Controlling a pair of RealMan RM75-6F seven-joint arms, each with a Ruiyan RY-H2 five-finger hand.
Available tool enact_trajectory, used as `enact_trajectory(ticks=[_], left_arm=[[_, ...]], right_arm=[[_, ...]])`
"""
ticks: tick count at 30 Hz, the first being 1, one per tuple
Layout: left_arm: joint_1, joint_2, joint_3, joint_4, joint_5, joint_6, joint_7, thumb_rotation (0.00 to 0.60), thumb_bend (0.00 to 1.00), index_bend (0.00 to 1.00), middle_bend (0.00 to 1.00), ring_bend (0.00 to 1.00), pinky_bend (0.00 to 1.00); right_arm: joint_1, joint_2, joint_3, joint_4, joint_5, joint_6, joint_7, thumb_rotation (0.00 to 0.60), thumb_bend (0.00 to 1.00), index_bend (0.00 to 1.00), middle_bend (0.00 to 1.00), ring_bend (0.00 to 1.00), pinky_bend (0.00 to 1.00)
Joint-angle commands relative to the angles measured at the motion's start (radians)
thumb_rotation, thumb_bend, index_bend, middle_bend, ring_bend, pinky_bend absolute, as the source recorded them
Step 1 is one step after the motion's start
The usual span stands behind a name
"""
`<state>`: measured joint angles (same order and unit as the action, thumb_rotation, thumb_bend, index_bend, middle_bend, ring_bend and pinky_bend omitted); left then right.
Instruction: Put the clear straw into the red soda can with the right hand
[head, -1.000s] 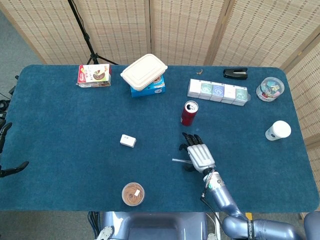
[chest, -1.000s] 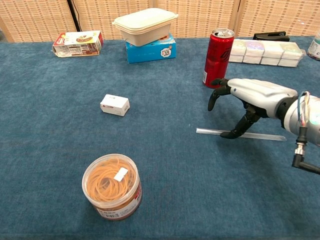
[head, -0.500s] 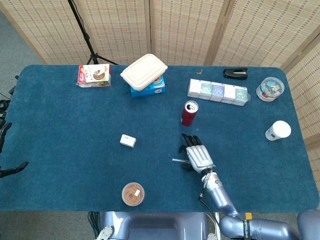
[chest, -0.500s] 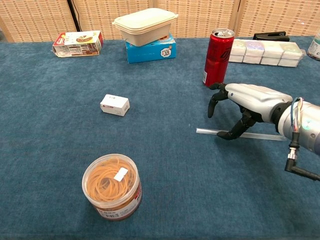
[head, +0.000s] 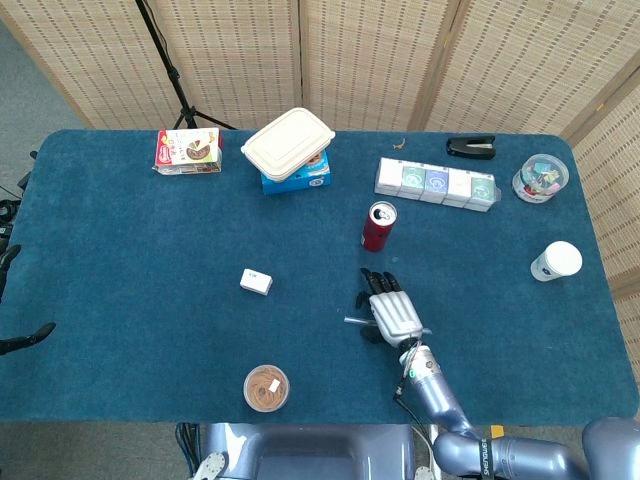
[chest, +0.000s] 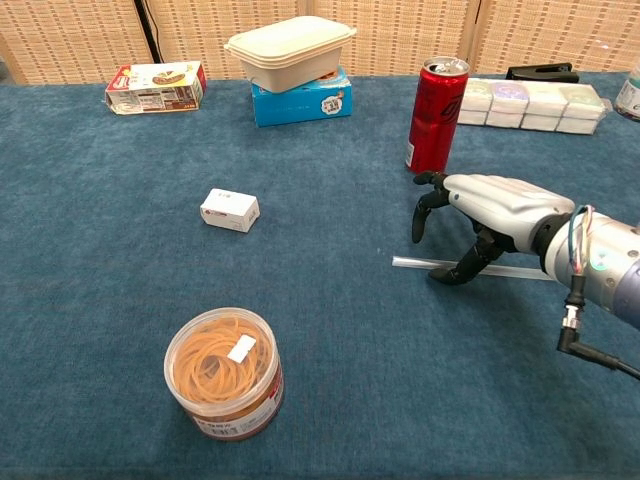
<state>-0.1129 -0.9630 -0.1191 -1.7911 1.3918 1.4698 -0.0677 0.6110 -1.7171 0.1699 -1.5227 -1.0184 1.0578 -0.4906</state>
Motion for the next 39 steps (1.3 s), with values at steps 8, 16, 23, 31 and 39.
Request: enact_trajectory(ticks=[8, 16, 23, 31, 39], left_arm=[[0.0, 0.001, -0.002, 0.002, -0.003, -0.002, -0.007, 0.6, 0.0, 0.0, 0.0, 0.0, 0.07], [-0.001, 0.002, -0.002, 0.002, -0.005, -0.003, -0.01, 0.6, 0.0, 0.0, 0.0, 0.0, 0.07], [-0.002, 0.001, -0.002, 0.001, -0.004, -0.005, -0.009, 0.6, 0.0, 0.0, 0.0, 0.0, 0.07], [-0.003, 0.001, -0.002, 0.0, -0.006, -0.006, -0.005, 0.6, 0.0, 0.0, 0.0, 0.0, 0.07], [-0.003, 0.001, -0.002, -0.001, -0.007, -0.007, -0.005, 0.6, 0.0, 0.0, 0.0, 0.0, 0.07]], right_arm=[[0.006, -0.004, -0.003, 0.009, 0.015, -0.003, -0.005, 0.6, 0.36, 0.42, 0.0, 0.0, 0.0], [0.007, -0.008, -0.008, 0.019, 0.013, -0.002, 0.0, 0.6, 0.36, 0.44, 0.0, 0.0, 0.0], [0.009, -0.008, -0.009, 0.024, 0.019, -0.005, 0.003, 0.6, 0.38, 0.45, 0.0, 0.0, 0.0], [0.01, -0.001, -0.009, 0.017, 0.025, -0.008, 0.003, 0.6, 0.44, 0.48, 0.0, 0.0, 0.0], [0.016, -0.002, -0.01, 0.017, 0.04, -0.012, -0.011, 0.6, 0.44, 0.48, 0.0, 0.0, 0.0]])
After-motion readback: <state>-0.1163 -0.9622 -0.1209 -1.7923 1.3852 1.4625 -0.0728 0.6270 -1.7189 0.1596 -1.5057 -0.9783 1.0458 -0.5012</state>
